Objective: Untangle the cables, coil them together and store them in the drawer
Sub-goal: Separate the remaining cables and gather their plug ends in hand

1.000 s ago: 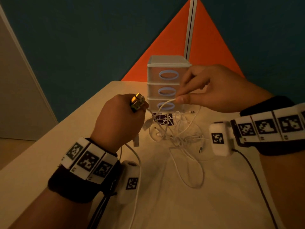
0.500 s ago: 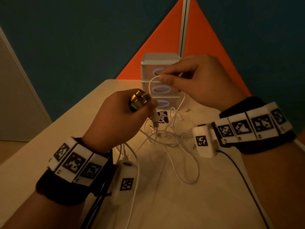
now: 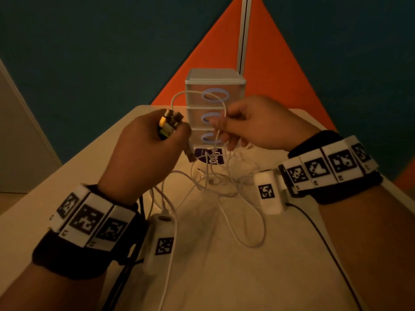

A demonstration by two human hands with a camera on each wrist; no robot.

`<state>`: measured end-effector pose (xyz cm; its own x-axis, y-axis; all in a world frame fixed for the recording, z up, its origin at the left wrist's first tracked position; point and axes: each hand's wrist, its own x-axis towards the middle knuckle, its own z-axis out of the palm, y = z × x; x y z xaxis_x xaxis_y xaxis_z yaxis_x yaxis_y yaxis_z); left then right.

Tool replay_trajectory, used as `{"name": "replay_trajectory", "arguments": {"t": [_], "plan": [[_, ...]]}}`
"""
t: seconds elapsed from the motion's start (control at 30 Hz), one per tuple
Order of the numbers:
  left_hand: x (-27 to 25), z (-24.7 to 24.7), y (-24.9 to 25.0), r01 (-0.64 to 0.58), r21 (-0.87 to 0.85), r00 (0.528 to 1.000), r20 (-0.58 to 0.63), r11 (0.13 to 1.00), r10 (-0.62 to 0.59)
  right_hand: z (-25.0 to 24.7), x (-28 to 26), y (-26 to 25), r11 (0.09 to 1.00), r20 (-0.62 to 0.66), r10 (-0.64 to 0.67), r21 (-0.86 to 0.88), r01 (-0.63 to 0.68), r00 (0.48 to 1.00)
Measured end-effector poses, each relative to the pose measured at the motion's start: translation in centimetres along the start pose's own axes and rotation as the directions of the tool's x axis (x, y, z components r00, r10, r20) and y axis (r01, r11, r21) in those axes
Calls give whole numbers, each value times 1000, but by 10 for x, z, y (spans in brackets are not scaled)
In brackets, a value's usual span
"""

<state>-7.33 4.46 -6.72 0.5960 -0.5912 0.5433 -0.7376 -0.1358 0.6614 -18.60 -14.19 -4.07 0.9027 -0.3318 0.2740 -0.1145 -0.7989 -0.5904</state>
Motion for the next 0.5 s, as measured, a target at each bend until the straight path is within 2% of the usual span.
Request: {"name": "replay_trajectory", "arguments": {"t": [0.1, 0.17, 0.33, 0.43, 0.5], "plan": [[-5, 3, 5, -72, 85, 989, 136, 994, 60, -5, -1, -11, 981, -119, -40, 182, 61, 992], [-7, 8, 5, -101, 133, 981, 179, 986, 76, -6, -2, -16, 974, -146, -70, 205, 99, 987], [-6, 13, 0, -58, 227, 980, 198, 972, 12, -4, -7, -28, 964, -71, -157, 205, 168, 985], [-4, 12, -3, -30, 227, 988, 157, 974, -6, -5, -10, -34, 955, -31, -197, 218, 199, 980], [-3, 11, -2, -5, 201, 994, 111, 979, -18, -8, -13, -34, 967, 16, -182, 186, 176, 983]]}}
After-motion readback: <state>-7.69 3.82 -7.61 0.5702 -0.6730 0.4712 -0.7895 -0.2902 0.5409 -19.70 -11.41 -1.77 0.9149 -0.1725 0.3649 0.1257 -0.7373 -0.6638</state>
